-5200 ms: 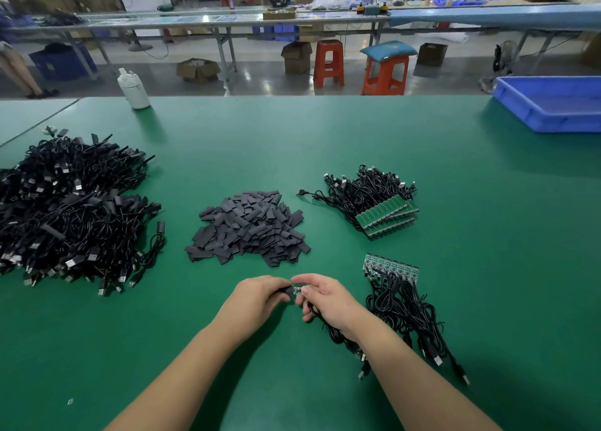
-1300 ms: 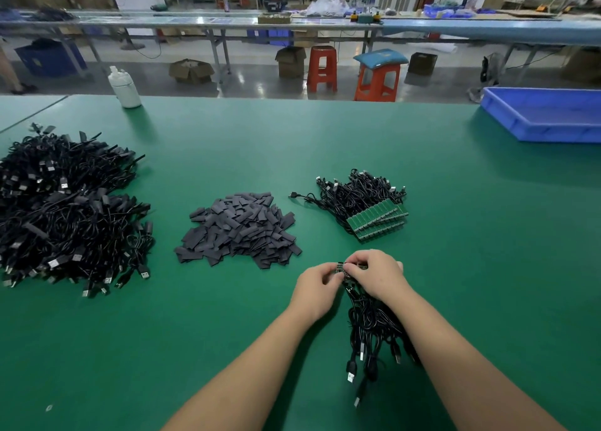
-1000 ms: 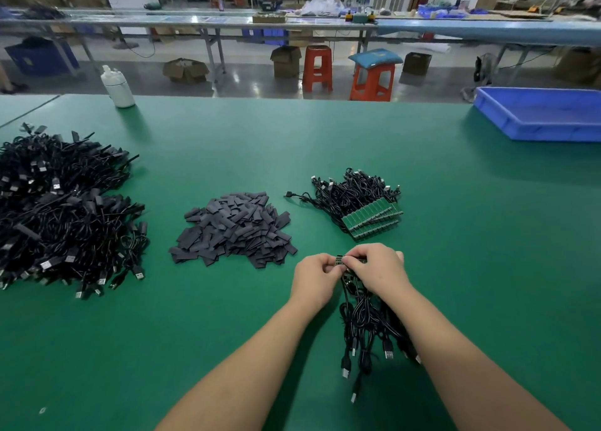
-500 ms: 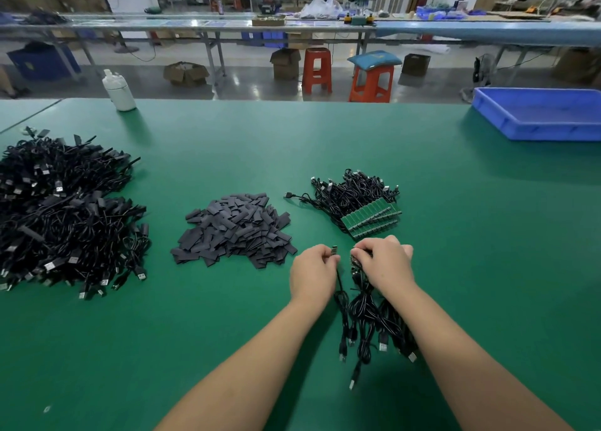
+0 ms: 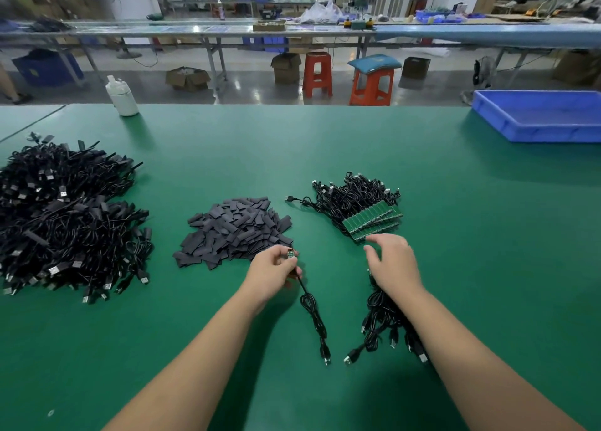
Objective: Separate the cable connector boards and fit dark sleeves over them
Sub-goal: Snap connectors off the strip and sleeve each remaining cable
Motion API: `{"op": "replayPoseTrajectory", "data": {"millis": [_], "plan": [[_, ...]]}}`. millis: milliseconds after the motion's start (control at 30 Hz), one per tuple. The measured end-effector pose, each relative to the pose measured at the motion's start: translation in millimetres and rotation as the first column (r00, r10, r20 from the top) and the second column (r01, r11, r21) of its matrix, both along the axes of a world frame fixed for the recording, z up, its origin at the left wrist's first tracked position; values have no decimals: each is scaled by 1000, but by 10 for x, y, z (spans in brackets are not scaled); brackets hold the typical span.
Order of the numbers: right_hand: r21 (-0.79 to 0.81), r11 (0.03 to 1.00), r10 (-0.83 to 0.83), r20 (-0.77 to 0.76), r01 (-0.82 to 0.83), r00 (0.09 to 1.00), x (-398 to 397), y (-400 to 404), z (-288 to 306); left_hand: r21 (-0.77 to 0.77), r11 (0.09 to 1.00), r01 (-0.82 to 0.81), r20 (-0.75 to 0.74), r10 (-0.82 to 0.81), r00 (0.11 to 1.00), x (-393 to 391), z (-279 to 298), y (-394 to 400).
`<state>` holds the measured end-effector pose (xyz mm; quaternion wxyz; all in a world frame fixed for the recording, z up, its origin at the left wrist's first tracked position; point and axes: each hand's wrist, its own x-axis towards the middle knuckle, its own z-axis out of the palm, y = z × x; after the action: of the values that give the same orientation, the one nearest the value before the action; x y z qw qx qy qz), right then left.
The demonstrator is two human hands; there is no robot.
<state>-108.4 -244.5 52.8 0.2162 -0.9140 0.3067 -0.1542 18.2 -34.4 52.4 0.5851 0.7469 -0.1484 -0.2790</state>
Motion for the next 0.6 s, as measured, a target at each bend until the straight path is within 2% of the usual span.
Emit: {"op": "replayPoseTrajectory", "data": {"millis": [33,100,167,233,267,333,433,533,600], "plan": [[77,996,40,42,-43,998,57,131,6,8,1000,7,19,-7,1000,-4,19,-13],[335,936,76,101,-106,992,174,455,6,-11,1000,9,54,-9,999,-20,47,-47],[632,766,32,143,-116,989,270,790,-10,6,1000,-12,165,11,986,-32,58,-73],[817,561,-13,167,-131,986,330,1080,-53,2,998,-65,206,63,977,-39,62,-81],[858,492,-30,189,-150,982,343,1189,-77,-24,996,-91,167,93,981,-36,61,-77],[889,418,-71,236,-186,969,345,1321,-116,-75,990,-119,42,123,992,-33,56,-51],[913,350,-121,264,-208,957,350,1360,-144,-112,985,-127,-44,123,991,-12,53,-2],[939,267,-151,262,-216,953,363,1317,-154,-75,994,-78,-93,71,993,33,53,87],[937,268,-142,266,-222,953,368,1280,-178,-54,998,-28,-135,21,991,84,33,140]]}}
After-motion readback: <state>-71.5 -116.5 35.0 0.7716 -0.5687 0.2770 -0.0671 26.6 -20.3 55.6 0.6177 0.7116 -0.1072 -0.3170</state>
